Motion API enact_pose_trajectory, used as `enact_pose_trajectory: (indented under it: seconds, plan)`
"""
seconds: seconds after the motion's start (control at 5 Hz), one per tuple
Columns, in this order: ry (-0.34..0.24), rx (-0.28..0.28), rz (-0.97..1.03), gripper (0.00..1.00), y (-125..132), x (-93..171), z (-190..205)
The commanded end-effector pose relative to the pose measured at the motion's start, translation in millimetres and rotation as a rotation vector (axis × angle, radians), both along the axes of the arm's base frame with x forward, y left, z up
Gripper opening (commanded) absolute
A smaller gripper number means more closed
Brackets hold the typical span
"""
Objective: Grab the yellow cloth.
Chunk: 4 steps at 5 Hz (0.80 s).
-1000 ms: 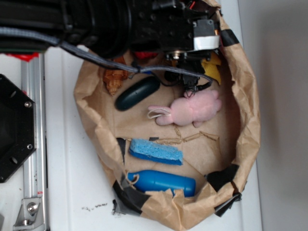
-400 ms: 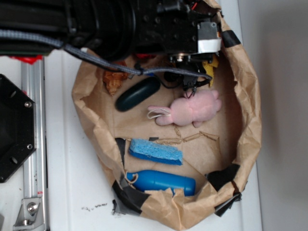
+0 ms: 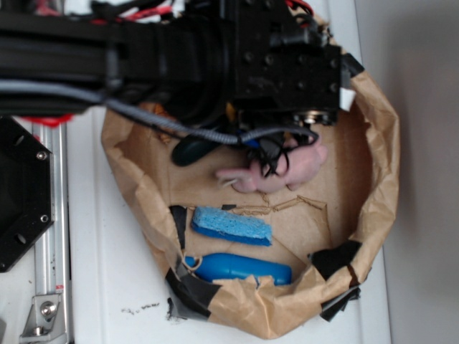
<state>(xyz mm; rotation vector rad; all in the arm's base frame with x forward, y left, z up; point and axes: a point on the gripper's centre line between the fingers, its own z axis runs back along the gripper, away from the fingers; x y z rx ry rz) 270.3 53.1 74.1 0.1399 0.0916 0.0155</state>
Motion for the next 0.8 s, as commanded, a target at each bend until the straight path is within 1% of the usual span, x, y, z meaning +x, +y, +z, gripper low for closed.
enact_pose_trajectory:
  seconds: [0.0,0.2,0.4,0.6]
  plan:
    - [-0.234,-0.141,-0.259,0.0,-37.5,-21.2,129.3]
    - [-0.207,-0.16,-0.279,0.0,-22.8,-19.9,127.9]
    - [-0.212,-0.135,-0.226,0.0,2.5,-14.0,123.1]
    - [-0.21,-0.109,-0.178,0.0,6.5,-13.3,114.0]
